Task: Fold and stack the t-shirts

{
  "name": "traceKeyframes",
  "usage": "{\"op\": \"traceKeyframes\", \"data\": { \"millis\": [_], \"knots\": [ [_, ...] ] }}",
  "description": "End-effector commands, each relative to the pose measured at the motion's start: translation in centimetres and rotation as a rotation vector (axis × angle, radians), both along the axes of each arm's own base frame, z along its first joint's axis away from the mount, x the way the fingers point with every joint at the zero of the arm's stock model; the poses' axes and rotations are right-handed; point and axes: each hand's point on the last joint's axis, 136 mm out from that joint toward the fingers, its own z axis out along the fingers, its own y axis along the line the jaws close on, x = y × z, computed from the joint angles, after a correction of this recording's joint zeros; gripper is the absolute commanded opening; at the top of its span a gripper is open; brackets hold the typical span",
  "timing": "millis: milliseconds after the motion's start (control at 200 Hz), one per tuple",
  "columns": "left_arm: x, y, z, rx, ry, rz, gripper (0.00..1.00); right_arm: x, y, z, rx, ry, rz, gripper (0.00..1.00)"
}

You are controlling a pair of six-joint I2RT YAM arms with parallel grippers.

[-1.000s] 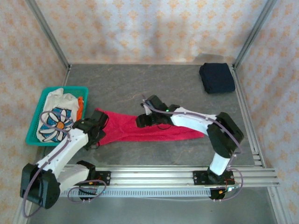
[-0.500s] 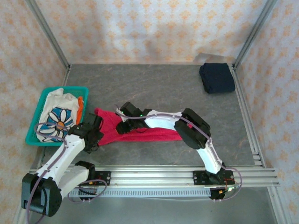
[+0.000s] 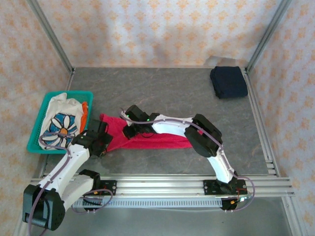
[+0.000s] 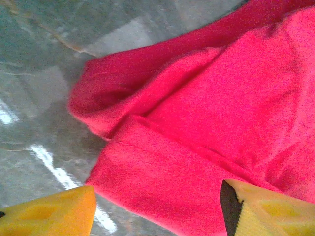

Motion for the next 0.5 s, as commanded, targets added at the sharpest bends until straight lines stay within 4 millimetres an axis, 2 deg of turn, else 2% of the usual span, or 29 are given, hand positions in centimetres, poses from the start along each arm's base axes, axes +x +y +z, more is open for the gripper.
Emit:
{"op": "traceKeyframes", "data": {
  "millis": [0, 95, 225, 385, 495],
  "knots": [
    [2.0, -0.2, 0.9, -0.043, -0.076, 0.045, 0.68, 1.1, -0.1, 5.6, 0.099, -0.111, -0.038, 0.0],
    [2.3, -0.4, 0.5, -0.063, -0.062, 0.057, 0.68, 1.3, -0.3, 6.3, 0.117, -0.128, -0.061, 0.0],
    [1.9, 0.1, 0.6, -0.043, -0.062, 0.082, 0.68, 1.9, -0.3, 5.9, 0.109, -0.131, -0.085, 0.0],
    [1.5, 0.9, 0.8, -0.004, -0.068, 0.091, 0.69, 2.7, -0.1, 4.2, 0.083, -0.102, -0.118, 0.0],
    [1.5, 1.2, 0.9, 0.026, -0.047, 0.076, 0.69, 2.1, -0.2, 2.7, 0.059, -0.036, -0.108, 0.0]
  ]
}}
